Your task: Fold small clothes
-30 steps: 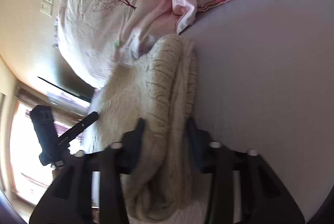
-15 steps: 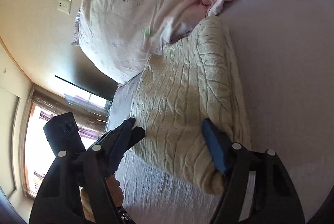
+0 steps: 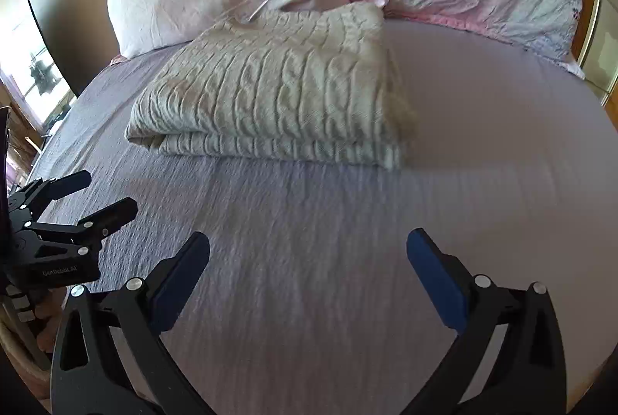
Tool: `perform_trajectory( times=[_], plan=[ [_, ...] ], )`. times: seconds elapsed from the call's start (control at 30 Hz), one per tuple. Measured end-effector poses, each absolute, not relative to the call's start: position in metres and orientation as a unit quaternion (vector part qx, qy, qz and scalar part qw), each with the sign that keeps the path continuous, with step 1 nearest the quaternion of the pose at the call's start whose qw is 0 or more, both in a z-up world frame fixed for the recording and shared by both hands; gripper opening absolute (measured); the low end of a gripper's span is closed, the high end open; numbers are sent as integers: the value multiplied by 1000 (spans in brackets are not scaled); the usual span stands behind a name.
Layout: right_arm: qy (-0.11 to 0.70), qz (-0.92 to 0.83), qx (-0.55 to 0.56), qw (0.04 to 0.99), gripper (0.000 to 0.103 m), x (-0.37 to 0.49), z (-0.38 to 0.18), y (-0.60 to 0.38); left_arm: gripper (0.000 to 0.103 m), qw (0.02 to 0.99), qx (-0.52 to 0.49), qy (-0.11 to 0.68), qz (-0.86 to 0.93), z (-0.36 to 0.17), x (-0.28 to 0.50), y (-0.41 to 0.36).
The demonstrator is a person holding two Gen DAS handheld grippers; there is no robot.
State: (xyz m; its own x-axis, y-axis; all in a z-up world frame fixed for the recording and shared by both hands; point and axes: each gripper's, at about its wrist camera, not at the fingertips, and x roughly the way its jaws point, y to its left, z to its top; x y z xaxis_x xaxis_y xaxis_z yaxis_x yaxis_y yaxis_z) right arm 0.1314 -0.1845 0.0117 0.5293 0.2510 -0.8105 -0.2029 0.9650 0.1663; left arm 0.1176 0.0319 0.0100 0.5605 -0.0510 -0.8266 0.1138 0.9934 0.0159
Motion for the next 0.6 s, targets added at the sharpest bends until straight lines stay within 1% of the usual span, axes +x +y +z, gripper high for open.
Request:
perform_trajectory(
  times=[0.07,0.17,0.6],
  plan=[
    [476,116,18,872,102,131,5,-180,101,876,33,478,-47,3,119,32],
    [475,76,-19,877,102,131,0,-173,101,879,33,474,-47,1,121,33],
    [473,53,-13,880,102,124,1,-170,101,885,35,462,-47,1,116,32]
  ],
)
